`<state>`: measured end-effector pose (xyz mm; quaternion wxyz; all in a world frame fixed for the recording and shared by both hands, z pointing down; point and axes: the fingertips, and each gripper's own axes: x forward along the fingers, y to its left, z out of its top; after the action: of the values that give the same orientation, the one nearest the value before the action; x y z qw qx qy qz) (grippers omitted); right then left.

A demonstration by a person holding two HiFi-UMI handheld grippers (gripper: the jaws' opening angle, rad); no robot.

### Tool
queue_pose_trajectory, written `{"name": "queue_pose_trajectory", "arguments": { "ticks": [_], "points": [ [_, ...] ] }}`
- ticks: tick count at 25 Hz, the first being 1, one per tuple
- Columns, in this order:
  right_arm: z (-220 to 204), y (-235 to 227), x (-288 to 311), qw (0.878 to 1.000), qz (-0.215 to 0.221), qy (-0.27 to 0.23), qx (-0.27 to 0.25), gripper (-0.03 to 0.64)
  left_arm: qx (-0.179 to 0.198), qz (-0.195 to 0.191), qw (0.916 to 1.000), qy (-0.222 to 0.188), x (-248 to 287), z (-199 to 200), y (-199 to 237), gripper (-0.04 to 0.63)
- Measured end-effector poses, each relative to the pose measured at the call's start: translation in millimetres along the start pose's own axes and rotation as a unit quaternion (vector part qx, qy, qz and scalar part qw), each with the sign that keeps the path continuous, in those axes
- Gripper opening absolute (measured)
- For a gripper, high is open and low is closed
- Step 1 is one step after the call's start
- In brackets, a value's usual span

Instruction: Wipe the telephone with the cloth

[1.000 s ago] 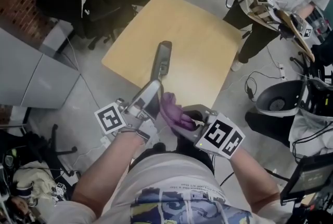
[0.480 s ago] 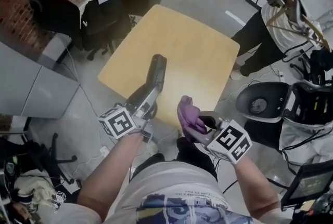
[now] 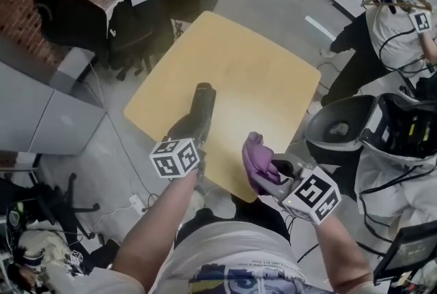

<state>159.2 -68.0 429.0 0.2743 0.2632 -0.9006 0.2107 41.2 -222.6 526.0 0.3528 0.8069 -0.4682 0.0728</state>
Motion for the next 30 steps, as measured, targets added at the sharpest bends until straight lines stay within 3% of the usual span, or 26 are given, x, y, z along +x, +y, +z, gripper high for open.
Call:
{"name": "queue_pose_trajectory", "arguments": {
  "ticks": [5,10,14,24,30],
  "points": [
    [-1,-17,-2,1.0,0.012,0.003,0.003,0.117,0.047,0.056,0.997,0.025,23,-15,21,0.25],
    [2,-30,5,1.0,0.026,0.007,0.003,0.117,0.093,0.085,0.991,0.044,37,-17,36,0.25],
    [7,-29,7,0.999,0.032,0.009,-0.003,0.115,0.129,0.095,0.985,0.065,38,-21,38,0.25],
    [16,-25,3,0.999,0.031,0.005,0.005,0.116,0.169,0.118,0.973,0.105,42,-38,44,0.252],
    [19,-22,-6,1.0,0.019,0.007,0.019,0.117,0.176,0.107,0.9716,0.116,40,-41,38,0.252]
  ]
}}
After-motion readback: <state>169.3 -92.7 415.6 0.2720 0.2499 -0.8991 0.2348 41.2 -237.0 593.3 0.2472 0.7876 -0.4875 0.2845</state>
